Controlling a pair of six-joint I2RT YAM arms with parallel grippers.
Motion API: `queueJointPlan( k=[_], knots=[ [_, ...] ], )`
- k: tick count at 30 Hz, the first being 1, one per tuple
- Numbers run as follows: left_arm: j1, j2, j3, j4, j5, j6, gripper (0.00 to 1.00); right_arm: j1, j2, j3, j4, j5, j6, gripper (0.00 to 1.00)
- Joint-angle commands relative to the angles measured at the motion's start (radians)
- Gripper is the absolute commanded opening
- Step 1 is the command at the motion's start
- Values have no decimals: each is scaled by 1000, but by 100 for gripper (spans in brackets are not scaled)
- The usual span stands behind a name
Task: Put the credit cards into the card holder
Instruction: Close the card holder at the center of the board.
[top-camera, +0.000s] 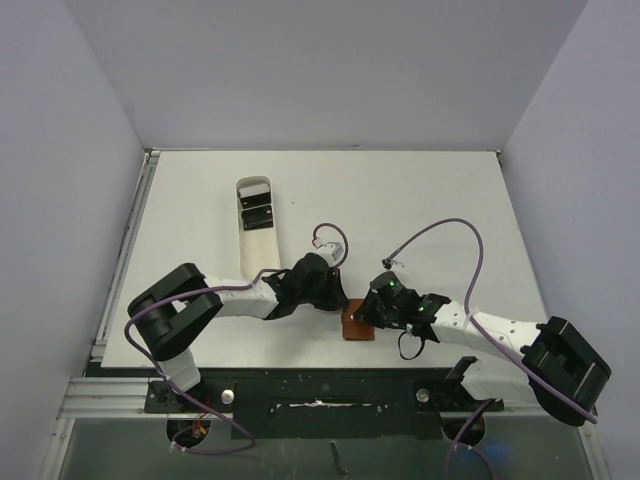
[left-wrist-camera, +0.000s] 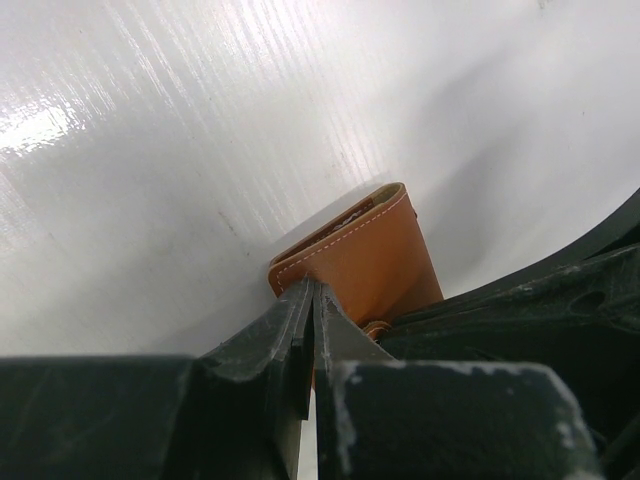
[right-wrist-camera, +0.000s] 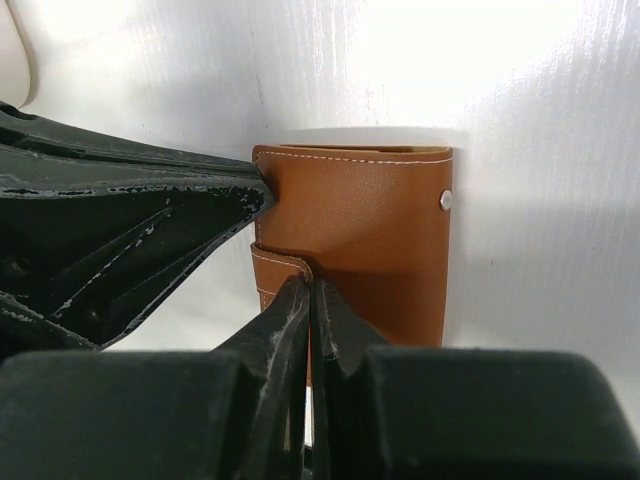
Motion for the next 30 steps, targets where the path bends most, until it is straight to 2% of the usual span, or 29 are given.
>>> queueJointPlan(
  k=[1, 12, 20, 30],
  knots=[
    [2, 14, 17, -5, -26, 21, 3, -24, -4, -43, -8, 41, -15, 0],
    [-4, -54, 34, -38, 13, -2, 3, -30, 3, -69, -9, 25, 2, 0],
    [-29, -131, -30, 17, 73, -78, 0, -36, 19, -76, -1, 20, 8, 0],
    [-40, -79, -50, 21, 101, -96, 0, -37, 39, -88, 13, 9, 16, 0]
  ],
)
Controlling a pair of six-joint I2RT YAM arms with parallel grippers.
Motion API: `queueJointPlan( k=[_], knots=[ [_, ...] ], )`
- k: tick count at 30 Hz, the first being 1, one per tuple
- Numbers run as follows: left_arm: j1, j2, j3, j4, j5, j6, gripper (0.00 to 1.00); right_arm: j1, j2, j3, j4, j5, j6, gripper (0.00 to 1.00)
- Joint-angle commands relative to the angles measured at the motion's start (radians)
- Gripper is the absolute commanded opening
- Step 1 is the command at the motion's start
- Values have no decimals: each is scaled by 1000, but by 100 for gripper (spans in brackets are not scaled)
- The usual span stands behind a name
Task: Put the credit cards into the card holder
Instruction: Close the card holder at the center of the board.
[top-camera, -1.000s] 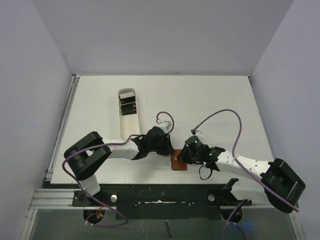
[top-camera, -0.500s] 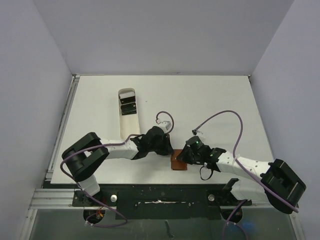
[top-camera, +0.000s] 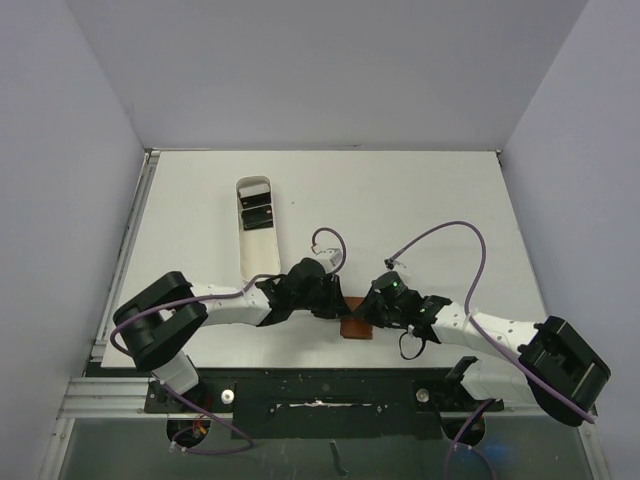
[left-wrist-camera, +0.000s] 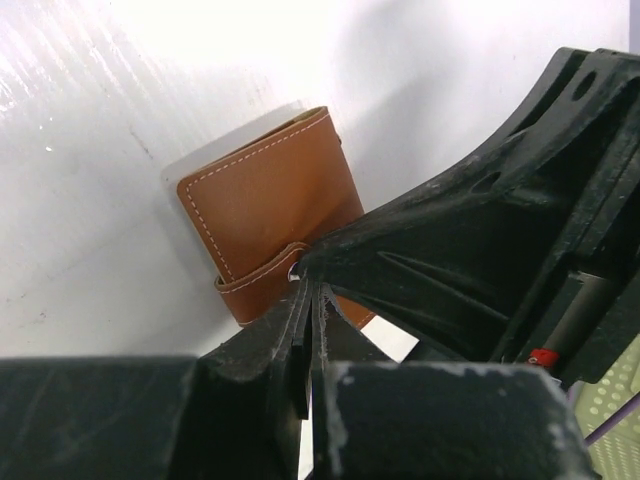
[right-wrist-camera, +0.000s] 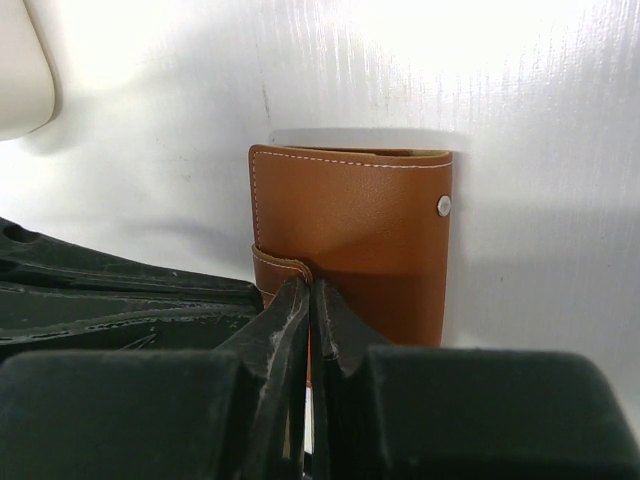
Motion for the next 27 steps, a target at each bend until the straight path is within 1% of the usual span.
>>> queueJointPlan(
  k=[1, 12, 17, 22, 23, 26, 27],
  knots=[
    [-7, 19, 2, 26, 5, -14, 0, -8, 39, -47, -69, 40, -8, 0],
    [-7, 109, 59, -71, -40, 3, 0, -11, 115, -68, -77, 18, 20, 0],
    [-6, 111, 91, -136, -66, 5, 0, -10, 166, -50, -97, 15, 10, 0],
    [-5, 81, 87, -128, -78, -4, 0, -5, 145, -35, -90, 16, -1, 0],
    [-3, 67, 88, -128, -82, -6, 0, -6, 129, -17, -100, 20, -8, 2],
    [4, -3, 90, -143, -118, -6, 0, -7, 63, 57, -154, 57, -63, 16],
    [6, -21, 91, -152, -140, -4, 2, -9, 37, 94, -176, 71, -85, 20]
  ],
)
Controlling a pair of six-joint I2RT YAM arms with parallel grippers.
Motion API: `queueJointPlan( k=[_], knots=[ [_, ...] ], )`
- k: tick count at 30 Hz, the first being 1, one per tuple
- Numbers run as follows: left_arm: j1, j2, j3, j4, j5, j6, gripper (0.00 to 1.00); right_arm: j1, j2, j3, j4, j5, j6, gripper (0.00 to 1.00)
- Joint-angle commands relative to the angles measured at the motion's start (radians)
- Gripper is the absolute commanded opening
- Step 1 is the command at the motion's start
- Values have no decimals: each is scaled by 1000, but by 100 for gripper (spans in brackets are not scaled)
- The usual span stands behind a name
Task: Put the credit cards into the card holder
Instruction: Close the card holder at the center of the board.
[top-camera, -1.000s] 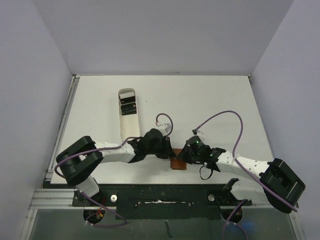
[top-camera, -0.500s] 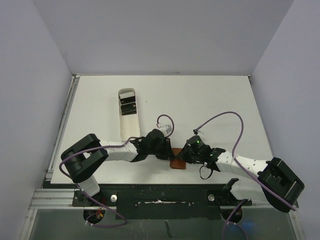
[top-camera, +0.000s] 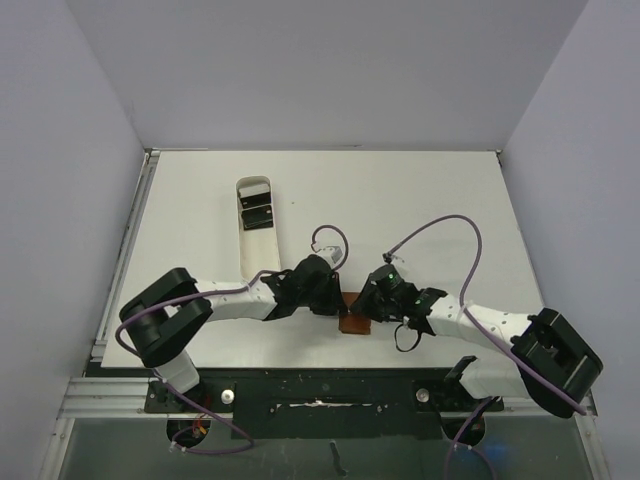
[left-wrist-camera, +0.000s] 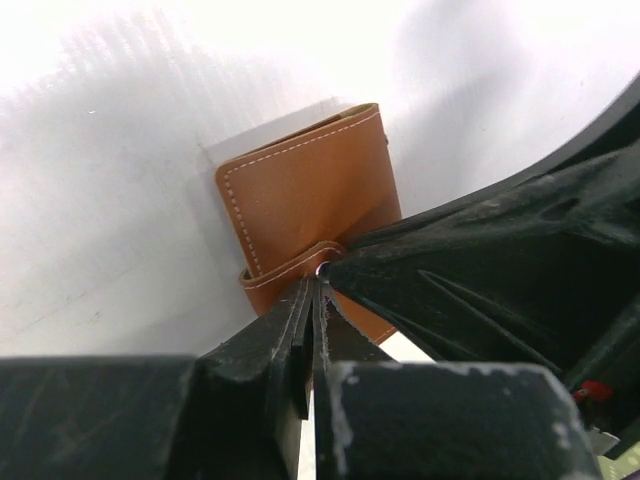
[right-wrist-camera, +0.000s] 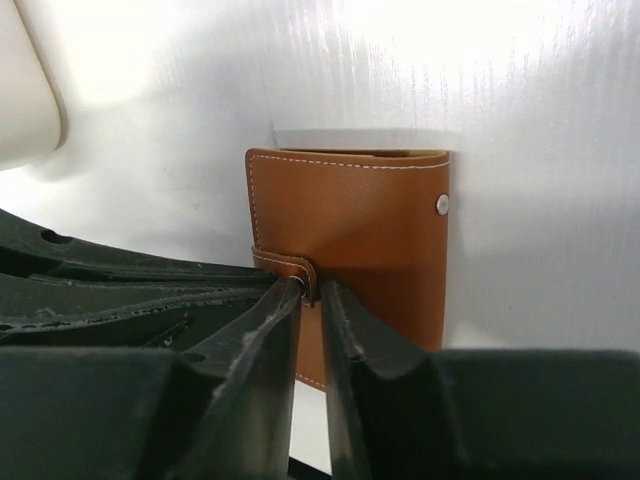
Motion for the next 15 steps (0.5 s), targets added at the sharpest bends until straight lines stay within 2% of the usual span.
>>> queueJointPlan(
  k=[1, 4, 7, 10, 13, 15],
  knots=[
    [4, -114, 21, -47, -105, 7, 5, 8, -50, 95, -223, 87, -121, 25],
    [13, -222, 33, -94, -165, 33, 12, 8, -134, 194, -310, 128, -162, 39],
    [18, -341, 57, -159, -232, 70, 23, 7, -212, 259, -394, 165, -189, 53],
    [25, -458, 89, -246, -280, 120, 43, 12, -308, 294, -460, 206, -198, 73],
    [27, -561, 122, -332, -317, 156, 50, 15, -424, 313, -507, 241, -210, 90],
    [27, -628, 135, -379, -331, 169, 66, 16, -497, 325, -538, 271, -224, 100]
  ],
)
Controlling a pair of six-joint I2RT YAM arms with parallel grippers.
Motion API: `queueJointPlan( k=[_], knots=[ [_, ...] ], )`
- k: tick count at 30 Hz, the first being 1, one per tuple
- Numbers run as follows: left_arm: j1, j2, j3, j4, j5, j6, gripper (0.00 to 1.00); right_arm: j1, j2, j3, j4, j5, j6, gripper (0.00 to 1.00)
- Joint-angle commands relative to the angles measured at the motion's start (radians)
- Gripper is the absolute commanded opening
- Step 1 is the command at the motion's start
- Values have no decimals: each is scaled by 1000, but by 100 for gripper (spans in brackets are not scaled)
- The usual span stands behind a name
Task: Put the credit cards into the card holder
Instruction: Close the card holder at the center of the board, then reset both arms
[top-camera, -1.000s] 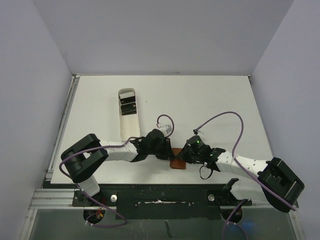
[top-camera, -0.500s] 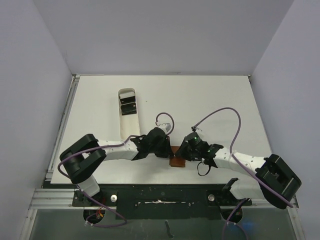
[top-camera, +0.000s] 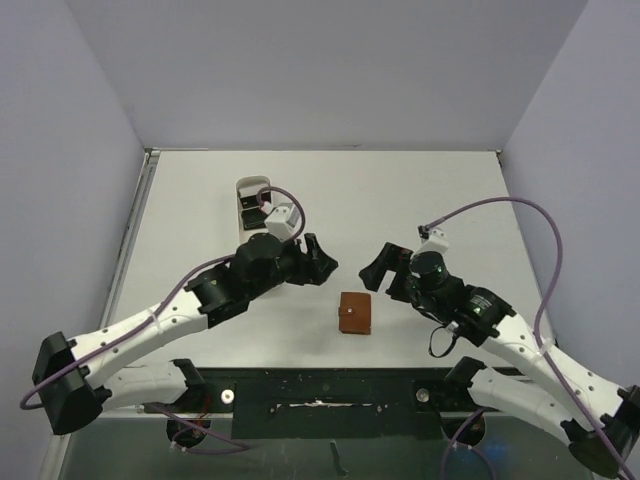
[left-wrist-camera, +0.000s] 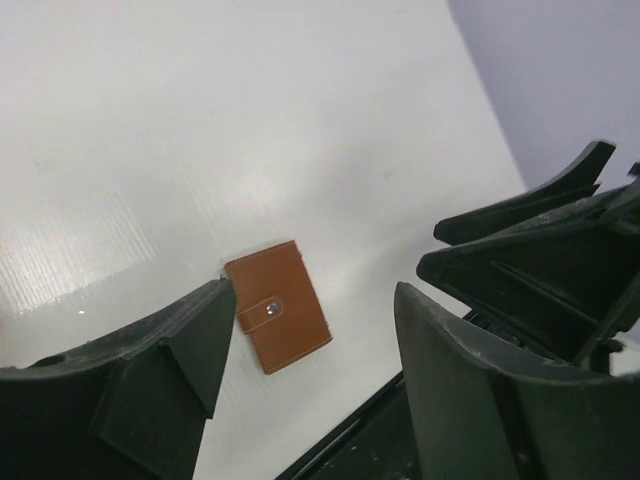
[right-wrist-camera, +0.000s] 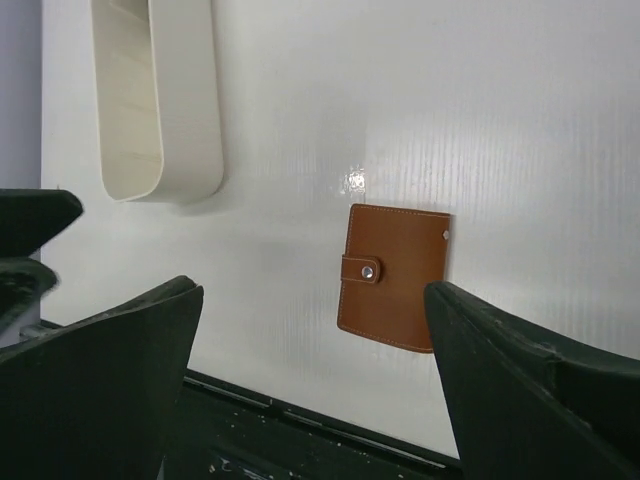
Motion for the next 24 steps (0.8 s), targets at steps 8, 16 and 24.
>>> queueJointPlan(
  k=[8, 16, 24],
  knots=[
    [8, -349, 9, -190, -97, 60, 70, 9, -324, 84, -241, 212, -71, 98],
    [8, -492, -146, -78, -111, 10, 71, 10, -430, 8, -219, 245, -30, 98],
    [8, -512, -170, -60, -139, 2, 73, 9, -427, -17, -172, 193, -61, 98]
  ],
)
